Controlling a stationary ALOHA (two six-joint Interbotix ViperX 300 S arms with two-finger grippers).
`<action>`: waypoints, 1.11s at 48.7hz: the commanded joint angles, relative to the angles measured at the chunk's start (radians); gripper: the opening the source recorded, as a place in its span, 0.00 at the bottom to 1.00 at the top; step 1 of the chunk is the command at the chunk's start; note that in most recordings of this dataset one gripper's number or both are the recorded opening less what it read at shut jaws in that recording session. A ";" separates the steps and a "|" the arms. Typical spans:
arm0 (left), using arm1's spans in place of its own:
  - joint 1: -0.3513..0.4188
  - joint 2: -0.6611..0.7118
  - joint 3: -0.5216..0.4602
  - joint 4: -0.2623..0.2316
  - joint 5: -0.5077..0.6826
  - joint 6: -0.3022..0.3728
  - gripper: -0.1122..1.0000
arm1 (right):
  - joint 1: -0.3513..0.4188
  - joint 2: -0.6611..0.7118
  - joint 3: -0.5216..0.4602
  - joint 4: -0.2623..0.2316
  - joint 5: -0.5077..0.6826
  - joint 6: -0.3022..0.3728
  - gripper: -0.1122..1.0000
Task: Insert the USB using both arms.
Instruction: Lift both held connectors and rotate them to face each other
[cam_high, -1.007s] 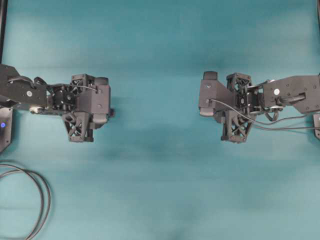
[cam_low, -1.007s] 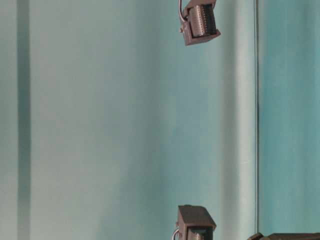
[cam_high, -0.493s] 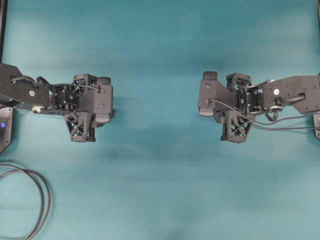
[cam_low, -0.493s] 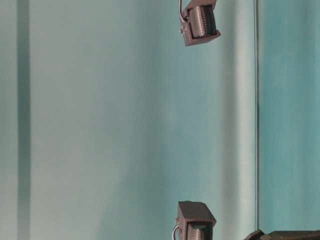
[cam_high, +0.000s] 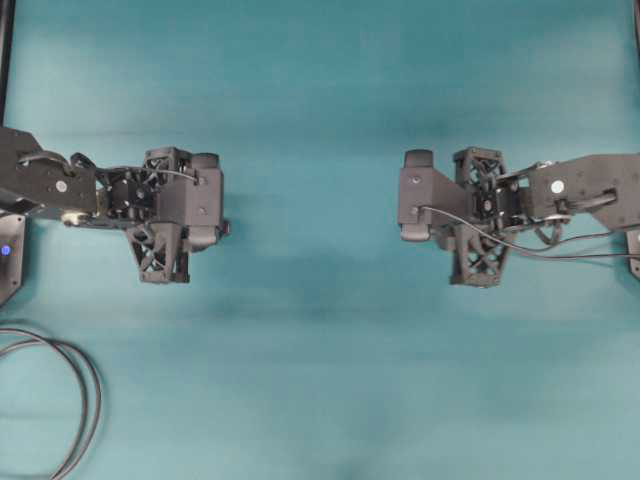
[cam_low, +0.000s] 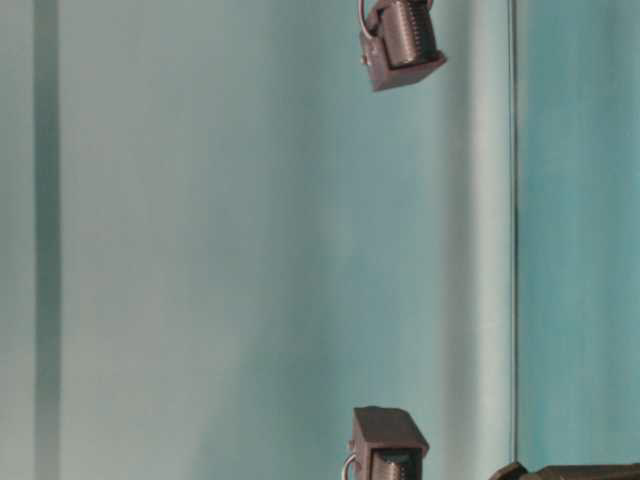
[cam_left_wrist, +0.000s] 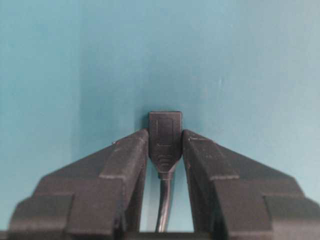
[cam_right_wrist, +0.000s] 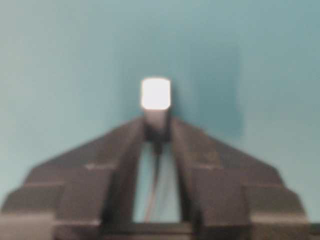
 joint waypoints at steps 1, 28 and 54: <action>0.002 -0.052 -0.014 0.003 0.023 0.005 0.35 | 0.003 -0.064 -0.011 -0.011 0.009 0.000 0.28; 0.072 -0.428 -0.155 -0.242 0.453 -0.002 0.35 | 0.005 -0.356 -0.054 -0.144 0.213 0.005 0.28; 0.313 -0.463 -0.135 -0.715 0.704 0.293 0.35 | 0.075 -0.376 -0.109 -0.457 0.258 0.071 0.28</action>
